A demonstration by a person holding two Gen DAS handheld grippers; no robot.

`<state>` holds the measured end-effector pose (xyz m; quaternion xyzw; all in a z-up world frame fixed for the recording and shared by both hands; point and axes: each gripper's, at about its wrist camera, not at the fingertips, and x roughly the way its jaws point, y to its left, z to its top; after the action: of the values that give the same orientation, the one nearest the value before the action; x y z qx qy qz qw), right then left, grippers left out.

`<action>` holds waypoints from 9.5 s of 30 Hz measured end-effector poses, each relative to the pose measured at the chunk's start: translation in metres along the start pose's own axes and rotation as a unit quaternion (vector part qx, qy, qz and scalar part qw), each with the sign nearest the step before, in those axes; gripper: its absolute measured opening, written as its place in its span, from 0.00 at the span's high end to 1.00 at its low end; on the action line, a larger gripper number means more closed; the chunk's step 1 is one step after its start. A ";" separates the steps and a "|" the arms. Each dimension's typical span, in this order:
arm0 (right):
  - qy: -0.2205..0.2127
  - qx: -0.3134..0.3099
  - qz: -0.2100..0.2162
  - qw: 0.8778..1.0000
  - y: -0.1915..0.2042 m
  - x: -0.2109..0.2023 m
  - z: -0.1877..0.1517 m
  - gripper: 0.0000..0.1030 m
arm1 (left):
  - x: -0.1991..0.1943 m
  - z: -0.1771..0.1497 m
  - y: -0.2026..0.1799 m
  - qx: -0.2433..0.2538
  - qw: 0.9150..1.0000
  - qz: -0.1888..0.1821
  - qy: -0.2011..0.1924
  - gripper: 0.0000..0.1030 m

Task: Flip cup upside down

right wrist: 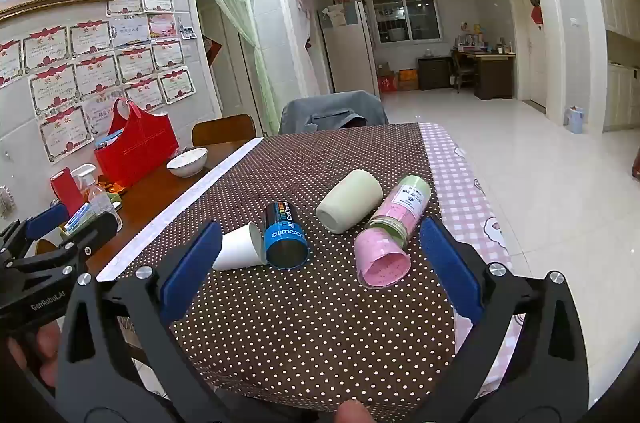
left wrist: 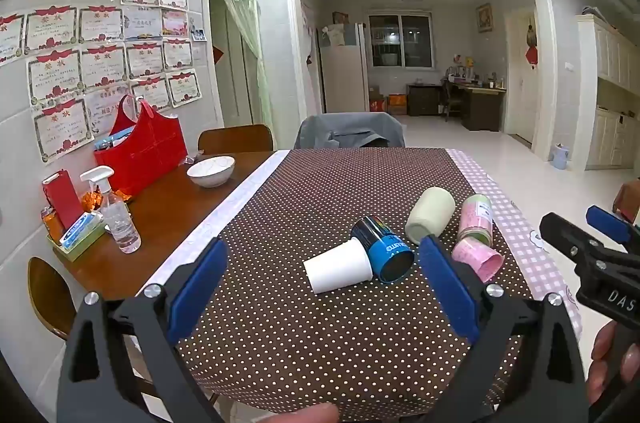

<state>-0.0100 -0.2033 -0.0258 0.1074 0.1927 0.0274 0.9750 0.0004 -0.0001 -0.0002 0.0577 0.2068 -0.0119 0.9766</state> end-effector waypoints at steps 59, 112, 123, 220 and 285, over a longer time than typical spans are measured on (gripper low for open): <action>0.001 0.000 -0.002 1.000 -0.011 0.006 0.001 0.06 | 0.005 -0.008 -0.002 -0.004 1.000 -0.004 0.003 0.08; 0.269 0.022 -0.094 0.958 -0.088 0.264 0.027 0.06 | 0.223 0.012 -0.018 0.010 0.995 -0.004 0.104 0.08; 0.317 0.047 -0.104 0.942 -0.110 0.304 0.024 0.06 | 0.262 0.021 -0.028 0.008 0.993 -0.005 0.121 0.08; 0.209 0.041 0.141 0.967 0.017 0.131 -0.024 0.06 | 0.098 -0.021 0.031 -0.008 0.993 0.058 0.103 0.08; 0.090 0.049 0.042 0.994 -0.020 0.053 -0.029 0.06 | 0.122 -0.051 -0.021 0.003 0.976 -0.029 0.214 0.08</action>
<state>0.0284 -0.2116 -0.0758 0.1606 0.2762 0.0686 0.9451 0.0905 -0.0145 -0.0985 0.0554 0.4125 -0.0278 0.9088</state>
